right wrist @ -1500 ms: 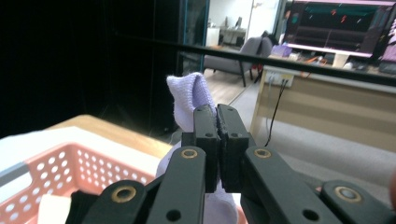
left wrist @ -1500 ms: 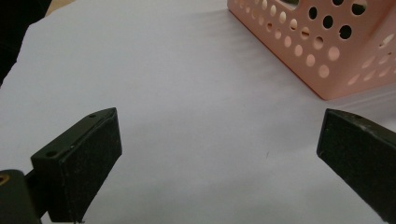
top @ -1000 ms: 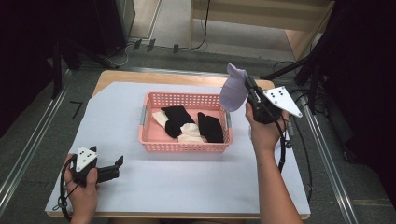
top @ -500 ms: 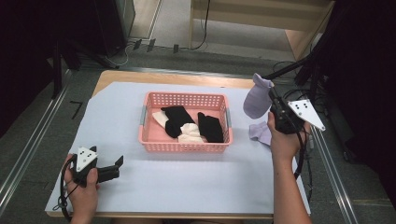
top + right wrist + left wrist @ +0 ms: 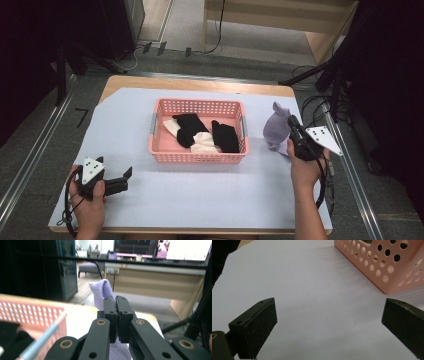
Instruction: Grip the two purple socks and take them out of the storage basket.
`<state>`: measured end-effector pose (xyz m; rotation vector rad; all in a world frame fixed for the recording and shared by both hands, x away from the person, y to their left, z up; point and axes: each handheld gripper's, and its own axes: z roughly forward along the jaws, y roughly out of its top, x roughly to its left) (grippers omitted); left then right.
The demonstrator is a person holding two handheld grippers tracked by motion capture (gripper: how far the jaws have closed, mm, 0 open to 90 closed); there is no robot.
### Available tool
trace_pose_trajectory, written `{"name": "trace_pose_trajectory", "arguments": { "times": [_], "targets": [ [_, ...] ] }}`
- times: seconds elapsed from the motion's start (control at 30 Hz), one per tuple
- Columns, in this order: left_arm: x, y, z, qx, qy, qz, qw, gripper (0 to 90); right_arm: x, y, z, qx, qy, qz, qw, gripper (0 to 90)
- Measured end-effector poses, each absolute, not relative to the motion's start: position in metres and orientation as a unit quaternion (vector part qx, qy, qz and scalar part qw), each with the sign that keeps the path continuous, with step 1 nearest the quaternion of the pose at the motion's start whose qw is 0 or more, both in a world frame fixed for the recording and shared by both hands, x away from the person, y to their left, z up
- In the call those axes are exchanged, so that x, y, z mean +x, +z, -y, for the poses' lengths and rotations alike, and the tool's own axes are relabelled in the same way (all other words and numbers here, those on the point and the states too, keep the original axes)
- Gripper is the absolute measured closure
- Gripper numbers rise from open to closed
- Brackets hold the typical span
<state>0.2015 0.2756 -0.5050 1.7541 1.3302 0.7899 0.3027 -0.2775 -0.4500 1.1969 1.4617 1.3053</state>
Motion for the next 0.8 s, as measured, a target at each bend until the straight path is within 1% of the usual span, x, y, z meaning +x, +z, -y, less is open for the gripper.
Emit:
{"name": "trace_pose_trajectory", "arguments": {
  "times": [0.07, 0.13, 0.17, 0.23, 0.27, 0.3, 0.33, 0.37, 0.43, 0.5, 0.57, 0.73, 0.8],
  "targets": [
    [0.202, -0.505, -0.276, 0.691, 0.31, -0.523, 0.391, 0.6, 0.302, -0.469, 0.281, 0.493, 0.501, -0.592, 0.395, 88.0],
    [0.202, -0.505, -0.276, 0.691, 0.31, -0.522, 0.391, 0.6, 0.302, -0.475, 0.283, 0.497, 0.496, -0.596, 0.389, 87.0],
    [0.202, -0.505, -0.276, 0.691, 0.311, -0.523, 0.391, 0.6, 0.302, -0.48, 0.284, 0.501, 0.494, -0.6, 0.38, 82.6],
    [0.202, -0.505, -0.275, 0.691, 0.312, -0.523, 0.39, 0.6, 0.299, -0.487, 0.287, 0.511, 0.493, -0.602, 0.365, 66.5],
    [0.202, -0.505, -0.275, 0.691, 0.313, -0.522, 0.39, 0.6, 0.294, -0.489, 0.291, 0.515, 0.513, -0.593, 0.348, 56.2],
    [0.202, -0.505, -0.275, 0.691, 0.313, -0.522, 0.39, 0.6, 0.294, -0.489, 0.291, 0.515, 0.513, -0.593, 0.348, 56.2],
    [0.202, -0.505, -0.275, 0.691, 0.313, -0.522, 0.389, 0.6, 0.285, -0.488, 0.294, 0.516, 0.529, -0.58, 0.344, 48.2],
    [0.202, -0.505, -0.275, 0.692, 0.313, -0.522, 0.388, 0.6, 0.283, -0.489, 0.296, 0.517, 0.531, -0.577, 0.343, 43.3],
    [0.202, -0.505, -0.275, 0.692, 0.313, -0.522, 0.389, 0.6, 0.274, -0.489, 0.298, 0.532, 0.529, -0.576, 0.326, 32.4],
    [0.202, -0.505, -0.275, 0.693, 0.313, -0.522, 0.388, 0.6, 0.267, -0.491, 0.301, 0.535, 0.525, -0.58, 0.32, 29.9],
    [0.202, -0.505, -0.275, 0.693, 0.313, -0.522, 0.386, 0.6, 0.258, -0.493, 0.305, 0.531, 0.525, -0.581, 0.325, 26.5],
    [0.202, -0.505, -0.275, 0.694, 0.314, -0.521, 0.385, 0.6, 0.239, -0.499, 0.317, 0.536, 0.513, -0.595, 0.31, 23.7],
    [0.202, -0.505, -0.275, 0.695, 0.313, -0.521, 0.384, 0.6, 0.234, -0.502, 0.32, 0.536, 0.504, -0.601, 0.313, 23.6]
  ]
}}
